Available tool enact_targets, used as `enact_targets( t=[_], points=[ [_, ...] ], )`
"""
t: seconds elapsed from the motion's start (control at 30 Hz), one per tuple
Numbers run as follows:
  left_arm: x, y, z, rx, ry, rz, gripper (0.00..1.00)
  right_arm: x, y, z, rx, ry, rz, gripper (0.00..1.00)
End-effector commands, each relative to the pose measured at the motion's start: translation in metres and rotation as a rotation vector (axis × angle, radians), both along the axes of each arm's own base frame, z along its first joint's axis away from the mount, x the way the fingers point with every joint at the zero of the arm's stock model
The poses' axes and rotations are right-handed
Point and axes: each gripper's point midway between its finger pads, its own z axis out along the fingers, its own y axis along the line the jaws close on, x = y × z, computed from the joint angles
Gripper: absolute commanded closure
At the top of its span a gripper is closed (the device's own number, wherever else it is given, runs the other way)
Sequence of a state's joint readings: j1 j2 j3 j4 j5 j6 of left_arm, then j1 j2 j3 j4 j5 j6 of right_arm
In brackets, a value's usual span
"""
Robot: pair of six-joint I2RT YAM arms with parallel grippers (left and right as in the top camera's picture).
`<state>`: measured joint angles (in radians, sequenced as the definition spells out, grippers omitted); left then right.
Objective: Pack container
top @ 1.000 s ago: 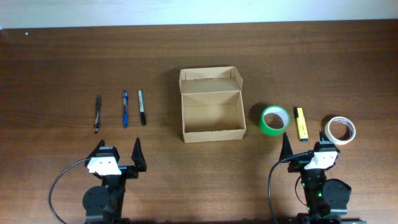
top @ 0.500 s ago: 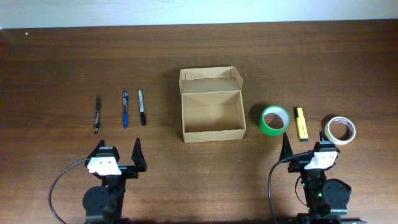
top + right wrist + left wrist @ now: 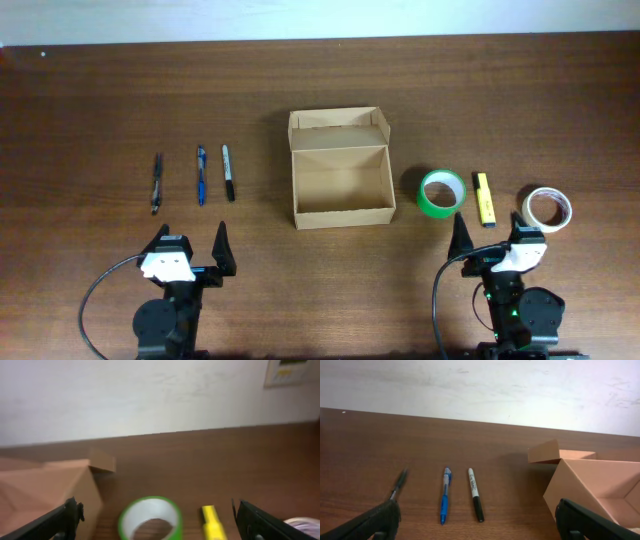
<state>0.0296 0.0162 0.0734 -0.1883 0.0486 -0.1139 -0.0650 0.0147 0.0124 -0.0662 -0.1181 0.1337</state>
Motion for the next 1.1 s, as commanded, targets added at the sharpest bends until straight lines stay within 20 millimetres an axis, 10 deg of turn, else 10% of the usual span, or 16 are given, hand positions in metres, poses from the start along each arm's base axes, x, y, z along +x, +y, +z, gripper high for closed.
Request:
enact_targets(
  t=[0.0,0.27,0.57,0.83,1.07],
  points=[
    [0.000,-0.001,0.001,0.001,-0.012,-0.010,0.01,-0.004,0.024,0.005,0.170,0.010,0.134,0.01],
    [-0.006,-0.020,0.045,0.056,-0.087,-0.122,0.01,-0.036,0.058,0.058,0.212,0.049,0.327,0.01],
    [-0.024,-0.046,0.127,0.048,-0.130,-0.263,0.01,-0.116,0.064,0.144,0.083,0.040,0.337,0.01],
    [-0.049,-0.063,0.179,0.033,-0.031,-0.354,0.01,-0.175,0.088,0.144,0.099,0.246,0.469,0.01],
    [-0.065,-0.065,0.220,0.026,0.065,-0.370,0.01,-0.188,0.100,0.169,0.076,0.339,0.564,0.01]
  ],
)
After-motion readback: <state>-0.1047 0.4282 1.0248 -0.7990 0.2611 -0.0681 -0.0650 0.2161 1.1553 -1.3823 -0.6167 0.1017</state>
